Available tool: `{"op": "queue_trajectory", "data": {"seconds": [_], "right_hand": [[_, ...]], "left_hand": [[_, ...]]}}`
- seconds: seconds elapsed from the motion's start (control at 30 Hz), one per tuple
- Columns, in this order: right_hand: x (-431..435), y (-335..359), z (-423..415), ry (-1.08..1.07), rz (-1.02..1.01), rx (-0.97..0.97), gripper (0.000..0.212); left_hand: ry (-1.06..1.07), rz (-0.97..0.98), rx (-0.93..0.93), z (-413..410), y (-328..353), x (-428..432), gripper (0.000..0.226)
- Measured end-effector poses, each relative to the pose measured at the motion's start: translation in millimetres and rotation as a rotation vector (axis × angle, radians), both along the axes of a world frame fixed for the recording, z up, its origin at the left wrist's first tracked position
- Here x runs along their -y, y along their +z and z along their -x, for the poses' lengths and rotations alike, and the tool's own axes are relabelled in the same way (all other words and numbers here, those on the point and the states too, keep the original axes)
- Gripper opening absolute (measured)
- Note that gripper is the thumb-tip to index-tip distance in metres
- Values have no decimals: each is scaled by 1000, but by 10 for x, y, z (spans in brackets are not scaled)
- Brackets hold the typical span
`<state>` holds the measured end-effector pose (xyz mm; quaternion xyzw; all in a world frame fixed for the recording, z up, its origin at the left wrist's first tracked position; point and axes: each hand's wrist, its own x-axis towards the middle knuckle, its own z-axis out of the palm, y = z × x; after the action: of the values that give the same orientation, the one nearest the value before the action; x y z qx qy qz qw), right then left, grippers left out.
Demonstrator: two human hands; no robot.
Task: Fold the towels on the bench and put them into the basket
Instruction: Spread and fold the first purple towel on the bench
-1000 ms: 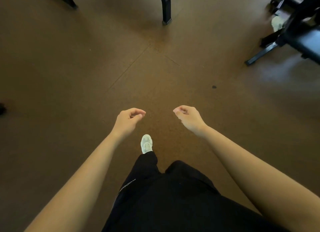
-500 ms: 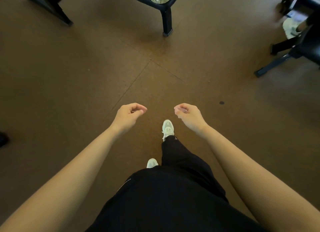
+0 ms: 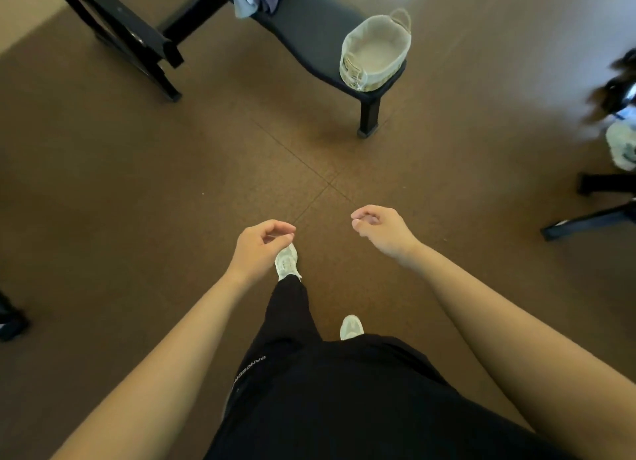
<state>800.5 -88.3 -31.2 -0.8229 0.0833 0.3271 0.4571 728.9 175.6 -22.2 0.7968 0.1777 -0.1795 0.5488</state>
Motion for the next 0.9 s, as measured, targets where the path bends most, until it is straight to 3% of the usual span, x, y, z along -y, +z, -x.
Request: {"op": "queue_trajectory", "data": {"seconds": [0.13, 0.37, 0.9], "right_hand": [[-328, 189, -906, -120, 26, -7, 14], [-1101, 352, -2294, -150, 29, -8, 17], [-2044, -42, -5754, -96, -51, -13, 15]], "left_hand": [[-24, 29, 51, -993, -89, -511, 13], [-23, 13, 116, -2553, 21, -1217, 15], [-89, -115, 164, -5858, 246, -1930, 19]]}}
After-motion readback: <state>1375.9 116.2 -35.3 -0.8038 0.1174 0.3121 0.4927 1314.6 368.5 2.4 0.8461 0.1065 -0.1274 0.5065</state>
